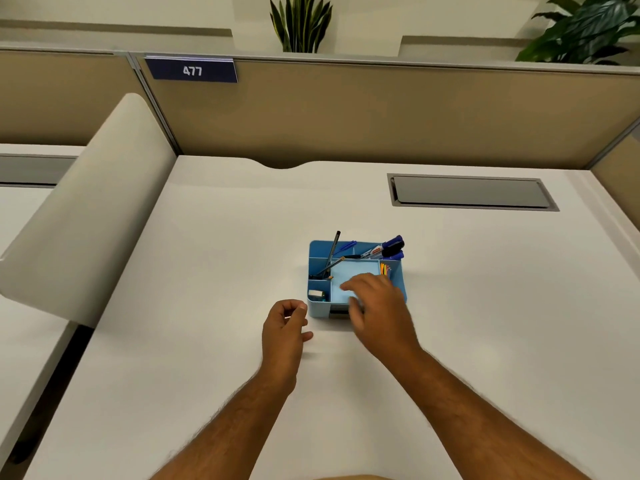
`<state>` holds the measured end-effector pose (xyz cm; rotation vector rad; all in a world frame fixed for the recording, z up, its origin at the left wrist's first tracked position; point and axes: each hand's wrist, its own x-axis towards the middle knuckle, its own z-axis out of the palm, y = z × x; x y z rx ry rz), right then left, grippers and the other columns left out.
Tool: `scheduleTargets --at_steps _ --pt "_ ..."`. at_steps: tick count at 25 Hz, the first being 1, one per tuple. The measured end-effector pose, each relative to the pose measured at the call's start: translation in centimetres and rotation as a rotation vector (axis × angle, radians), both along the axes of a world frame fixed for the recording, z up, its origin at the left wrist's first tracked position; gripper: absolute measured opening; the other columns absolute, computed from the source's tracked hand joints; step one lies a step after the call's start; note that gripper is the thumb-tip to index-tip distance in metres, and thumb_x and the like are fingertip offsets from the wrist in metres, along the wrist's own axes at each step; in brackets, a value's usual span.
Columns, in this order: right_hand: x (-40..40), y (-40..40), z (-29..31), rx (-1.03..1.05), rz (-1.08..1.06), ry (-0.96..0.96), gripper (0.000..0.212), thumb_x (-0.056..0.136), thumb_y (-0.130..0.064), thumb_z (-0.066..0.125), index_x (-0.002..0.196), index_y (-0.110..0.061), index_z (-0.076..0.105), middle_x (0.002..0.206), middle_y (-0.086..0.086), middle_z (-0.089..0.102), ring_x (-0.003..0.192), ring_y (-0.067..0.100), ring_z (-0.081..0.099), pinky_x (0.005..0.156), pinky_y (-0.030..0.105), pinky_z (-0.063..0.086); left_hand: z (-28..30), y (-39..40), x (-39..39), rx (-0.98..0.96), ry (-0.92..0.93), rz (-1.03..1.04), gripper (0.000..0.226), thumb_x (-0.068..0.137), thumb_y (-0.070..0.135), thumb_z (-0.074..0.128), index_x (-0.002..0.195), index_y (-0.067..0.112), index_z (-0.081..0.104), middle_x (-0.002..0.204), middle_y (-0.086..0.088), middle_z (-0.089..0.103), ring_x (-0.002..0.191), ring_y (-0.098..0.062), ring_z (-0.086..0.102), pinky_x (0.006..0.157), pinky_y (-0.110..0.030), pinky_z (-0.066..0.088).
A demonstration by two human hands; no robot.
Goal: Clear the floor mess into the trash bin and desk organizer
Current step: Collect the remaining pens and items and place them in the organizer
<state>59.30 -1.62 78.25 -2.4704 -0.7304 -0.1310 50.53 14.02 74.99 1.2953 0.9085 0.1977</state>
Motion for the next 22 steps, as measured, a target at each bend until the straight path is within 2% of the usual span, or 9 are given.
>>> scheduleTargets --at_steps 2,4,7,10,12,14,16,19,22 --pt "0.1 -2.6 0.3 0.227 -0.199 0.025 0.029 0.089 -0.011 0.067 0.115 -0.024 0.069 0.115 -0.008 0.067 0.106 0.015 0.057 0.088 0.037 0.053 0.3 0.2 0.8 0.048 -0.013 -0.016 0.006 0.103 0.026 0.063 0.106 0.029 0.066 0.113 0.003 0.069 0.104 -0.015 0.065 0.08 -0.031 0.059" --pt "1.0 -4.4 0.2 0.367 -0.401 0.11 0.033 0.09 -0.009 0.07 0.12 -0.022 0.066 0.119 -0.006 0.063 0.106 0.016 0.058 0.084 0.035 0.055 0.7 0.3 1.8 0.081 -0.018 -0.044 0.013 0.102 0.029 0.064 0.114 0.032 0.064 0.121 0.007 0.067 0.11 -0.01 0.062 0.087 -0.031 0.056" --pt "2.9 -5.7 -0.5 0.433 -0.55 0.411 0.045 0.096 -0.02 0.069 0.139 -0.022 0.055 0.138 -0.003 0.058 0.117 0.018 0.059 0.082 0.022 0.053 0.9 0.1 3.3 0.089 -0.012 -0.132 0.031 0.104 0.031 0.06 0.135 0.031 0.058 0.134 0.009 0.062 0.119 -0.011 0.06 0.096 -0.032 0.052" --pt "3.9 -5.7 -1.9 0.469 -0.539 0.647 0.044 0.101 -0.025 0.06 0.144 -0.02 0.053 0.142 0.0 0.06 0.118 0.02 0.063 0.093 0.036 0.057 0.7 -0.4 4.1 0.056 -0.013 -0.202 0.04 0.107 0.023 0.052 0.146 0.033 0.052 0.141 0.007 0.062 0.126 -0.017 0.061 0.108 -0.042 0.052" --pt "4.1 -5.3 -2.5 0.463 -0.54 0.68 0.038 0.102 -0.02 0.054 0.139 -0.022 0.058 0.134 0.001 0.066 0.101 0.012 0.065 0.079 0.029 0.057 0.4 -0.5 4.3 0.035 -0.01 -0.199 0.047 0.107 0.018 0.048 0.15 0.036 0.05 0.143 0.008 0.062 0.128 -0.018 0.06 0.111 -0.048 0.05" --pt "4.3 -4.8 -2.8 0.424 -0.556 0.652 0.038 0.102 -0.015 0.051 0.139 -0.021 0.059 0.129 0.003 0.068 0.095 0.012 0.063 0.066 0.02 0.05 0.2 -0.3 4.4 0.015 -0.014 -0.177 0.05 0.107 0.012 0.046 0.149 0.039 0.052 0.143 0.008 0.062 0.127 -0.016 0.061 0.11 -0.05 0.052" --pt "4.7 -4.1 -2.9 0.384 -0.556 0.624 0.039 0.103 -0.015 0.051 0.14 -0.02 0.058 0.129 0.006 0.068 0.099 0.017 0.064 0.064 0.02 0.05 0.2 0.3 4.7 0.004 -0.011 -0.172 0.052 0.106 0.01 0.045 0.141 0.046 0.057 0.138 0.012 0.066 0.121 -0.013 0.063 0.105 -0.047 0.056" --pt "5.8 -2.2 -2.8 0.36 -0.511 0.609 0.041 0.103 -0.014 0.052 0.144 -0.019 0.055 0.131 0.006 0.067 0.103 0.017 0.062 0.064 0.017 0.049 0.6 2.1 5.3 -0.014 -0.012 -0.137 0.059 0.103 0.006 0.045 0.115 0.06 0.067 0.114 0.025 0.074 0.112 -0.01 0.067 0.098 -0.043 0.06" --pt "7.3 0.8 -2.3 0.338 -0.446 0.572 0.044 0.101 -0.011 0.051 0.145 -0.017 0.055 0.132 0.005 0.066 0.104 0.016 0.06 0.061 0.01 0.044 1.4 4.8 6.5 -0.014 -0.039 -0.094 0.06 0.099 0.003 0.045 0.118 0.054 0.07 0.113 0.019 0.077 0.112 -0.018 0.07 0.097 -0.046 0.06"
